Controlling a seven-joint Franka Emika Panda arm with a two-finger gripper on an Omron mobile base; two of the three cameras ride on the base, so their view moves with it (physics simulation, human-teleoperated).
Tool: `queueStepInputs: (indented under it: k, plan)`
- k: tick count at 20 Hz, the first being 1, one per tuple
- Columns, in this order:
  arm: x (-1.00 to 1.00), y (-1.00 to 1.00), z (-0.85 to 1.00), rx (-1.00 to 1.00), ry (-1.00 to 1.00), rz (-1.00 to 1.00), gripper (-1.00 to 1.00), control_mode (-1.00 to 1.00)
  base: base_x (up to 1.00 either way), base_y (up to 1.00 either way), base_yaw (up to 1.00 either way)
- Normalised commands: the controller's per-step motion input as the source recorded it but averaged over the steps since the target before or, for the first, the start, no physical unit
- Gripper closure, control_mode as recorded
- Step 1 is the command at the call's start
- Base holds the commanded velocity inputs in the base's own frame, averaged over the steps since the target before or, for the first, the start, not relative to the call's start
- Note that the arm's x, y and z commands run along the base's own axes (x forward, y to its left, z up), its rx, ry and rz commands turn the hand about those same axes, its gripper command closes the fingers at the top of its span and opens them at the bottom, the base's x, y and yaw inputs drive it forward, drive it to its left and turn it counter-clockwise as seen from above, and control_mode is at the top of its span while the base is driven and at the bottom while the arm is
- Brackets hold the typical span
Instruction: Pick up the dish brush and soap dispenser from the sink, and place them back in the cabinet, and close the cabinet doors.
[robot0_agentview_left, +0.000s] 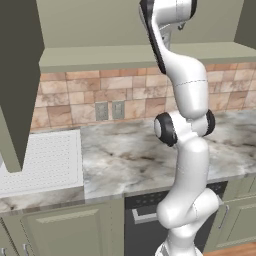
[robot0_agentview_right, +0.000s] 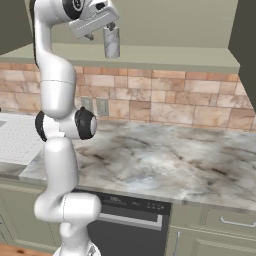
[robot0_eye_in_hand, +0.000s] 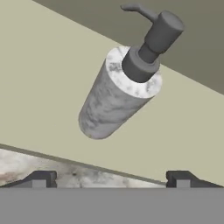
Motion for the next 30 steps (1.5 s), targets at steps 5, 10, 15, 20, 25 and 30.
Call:
queueStepInputs:
  k: [5,10,15,20,25,30]
  plan:
    - [-0.62,0.0,-0.24,0.0,0.0,0.0,-1.0,-1.0,0.0,0.0,0.0]
    - [-0.68,0.0,-0.41,0.01,0.0,0.0,-1.0,-1.0,0.0,0.0,0.0]
    - [-0.66,0.0,-0.39,0.02,0.0,0.0,-1.0,-1.0,0.0,0.0,0.0]
    - [-0.78,0.01,-0.4,0.06,0.0,0.0,-1.0,-1.0,0.0,0.0,0.0]
    - [-0.59,0.06,-0.33,0.02,0.0,0.0,-1.0,-1.0,0.0,0.0,0.0]
    - [-0.51,0.07,-0.41,0.0,0.0,0.0,-1.0,-1.0,0.0,0.0,0.0]
